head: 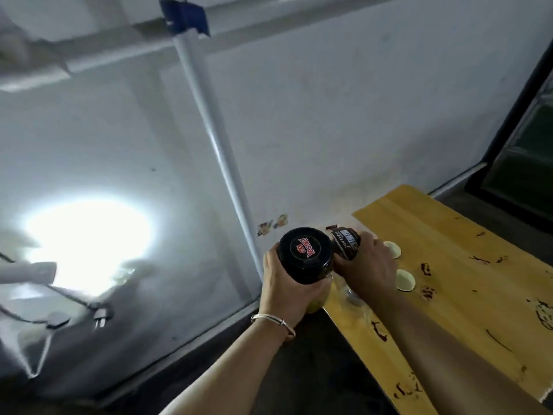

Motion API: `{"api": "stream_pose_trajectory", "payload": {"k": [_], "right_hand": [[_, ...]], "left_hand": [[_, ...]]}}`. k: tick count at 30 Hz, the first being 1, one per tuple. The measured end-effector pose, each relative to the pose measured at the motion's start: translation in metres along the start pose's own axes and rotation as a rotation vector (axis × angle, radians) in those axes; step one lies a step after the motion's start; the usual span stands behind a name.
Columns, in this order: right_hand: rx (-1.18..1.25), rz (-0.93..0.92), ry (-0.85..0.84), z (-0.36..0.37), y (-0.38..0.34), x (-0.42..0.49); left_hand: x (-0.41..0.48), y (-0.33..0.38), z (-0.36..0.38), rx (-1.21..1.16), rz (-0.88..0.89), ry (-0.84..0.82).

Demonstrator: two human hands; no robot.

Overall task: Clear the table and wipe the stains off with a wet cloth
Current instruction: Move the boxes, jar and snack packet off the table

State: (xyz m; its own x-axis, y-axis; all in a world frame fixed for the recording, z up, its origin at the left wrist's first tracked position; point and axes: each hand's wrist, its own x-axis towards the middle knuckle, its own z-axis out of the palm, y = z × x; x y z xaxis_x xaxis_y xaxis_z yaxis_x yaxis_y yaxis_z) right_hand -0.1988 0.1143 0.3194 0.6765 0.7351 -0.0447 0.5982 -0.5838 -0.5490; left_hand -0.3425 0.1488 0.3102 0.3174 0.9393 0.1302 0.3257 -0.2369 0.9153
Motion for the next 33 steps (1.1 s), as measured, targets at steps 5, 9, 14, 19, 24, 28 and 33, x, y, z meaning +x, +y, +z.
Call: {"api": "stream_pose_trajectory", "payload": {"k": [5, 9, 14, 19, 24, 28, 33], "right_hand": [[-0.031, -0.145, -0.125, 0.006, -0.042, -0.07], [-0.034, -0.306, -0.182, 0.011, -0.069, -0.112], [-0.01, -0.54, -0.224, 0.012, -0.084, -0.167], [-0.013, -0.693, -0.36, 0.013, -0.098, -0.238], [0.044, -0.833, -0.435, 0.015, -0.121, -0.308], [0.075, -0.946, -0.55, 0.018, -0.145, -0.382], [0.083, -1.056, -0.669, 0.028, -0.167, -0.48]], "left_hand": [[-0.069, 0.005, -0.065, 0.03, -0.046, 0.192], [-0.118, 0.014, -0.101, 0.082, -0.103, 0.365], [-0.182, 0.03, -0.129, 0.101, -0.183, 0.575], [-0.265, 0.038, -0.156, 0.054, -0.265, 0.727], [-0.333, 0.05, -0.189, 0.083, -0.318, 0.875], [-0.399, 0.056, -0.223, 0.057, -0.356, 1.035], [-0.483, 0.057, -0.27, 0.131, -0.381, 1.15]]}}
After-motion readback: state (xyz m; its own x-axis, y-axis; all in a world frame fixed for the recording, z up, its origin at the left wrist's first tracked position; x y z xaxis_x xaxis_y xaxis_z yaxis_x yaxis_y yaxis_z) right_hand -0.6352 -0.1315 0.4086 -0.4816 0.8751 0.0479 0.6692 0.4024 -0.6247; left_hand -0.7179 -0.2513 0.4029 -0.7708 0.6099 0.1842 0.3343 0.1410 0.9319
